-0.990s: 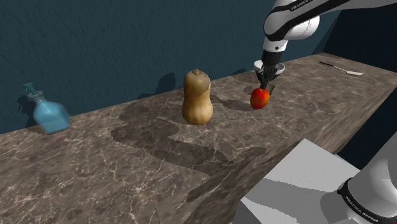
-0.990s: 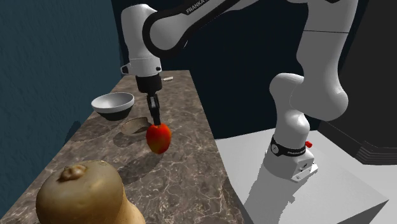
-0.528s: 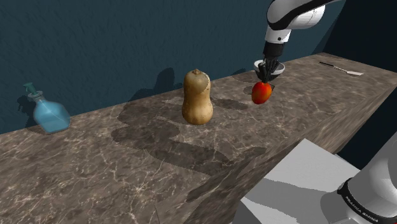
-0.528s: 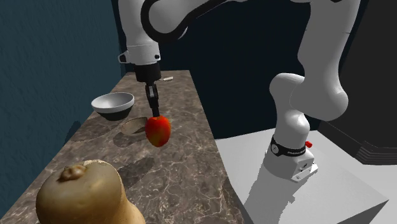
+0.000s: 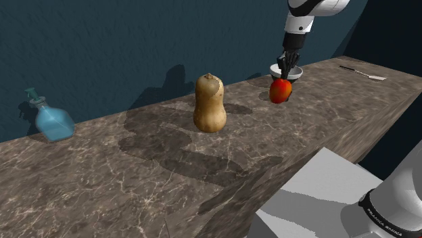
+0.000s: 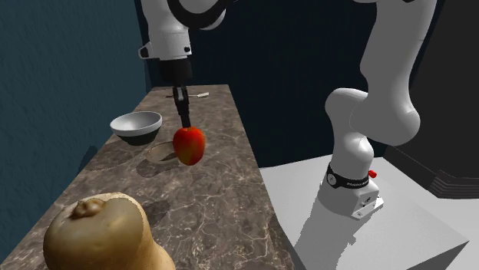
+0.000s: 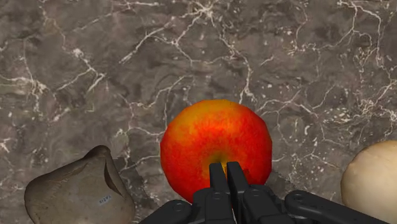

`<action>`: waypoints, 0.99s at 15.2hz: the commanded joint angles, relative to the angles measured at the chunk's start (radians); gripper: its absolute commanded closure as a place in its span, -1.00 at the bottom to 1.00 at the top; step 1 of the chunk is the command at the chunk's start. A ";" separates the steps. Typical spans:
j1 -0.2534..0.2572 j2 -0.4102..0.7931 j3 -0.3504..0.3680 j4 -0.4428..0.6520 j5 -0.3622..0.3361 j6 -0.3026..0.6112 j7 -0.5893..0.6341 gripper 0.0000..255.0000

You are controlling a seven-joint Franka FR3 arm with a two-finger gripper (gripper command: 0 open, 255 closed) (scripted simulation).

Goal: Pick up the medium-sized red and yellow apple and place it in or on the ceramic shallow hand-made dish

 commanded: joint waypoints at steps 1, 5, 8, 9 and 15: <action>0.001 -0.007 0.002 0.021 -0.002 -0.028 0.004 1.00; 0.001 -0.015 0.003 0.068 -0.005 -0.082 0.009 1.00; 0.002 -0.017 0.004 0.092 -0.006 -0.108 0.011 1.00; -0.006 0.009 -0.009 0.133 0.000 -0.126 -0.011 1.00; -0.065 0.189 -0.076 0.415 0.054 -0.248 -0.143 1.00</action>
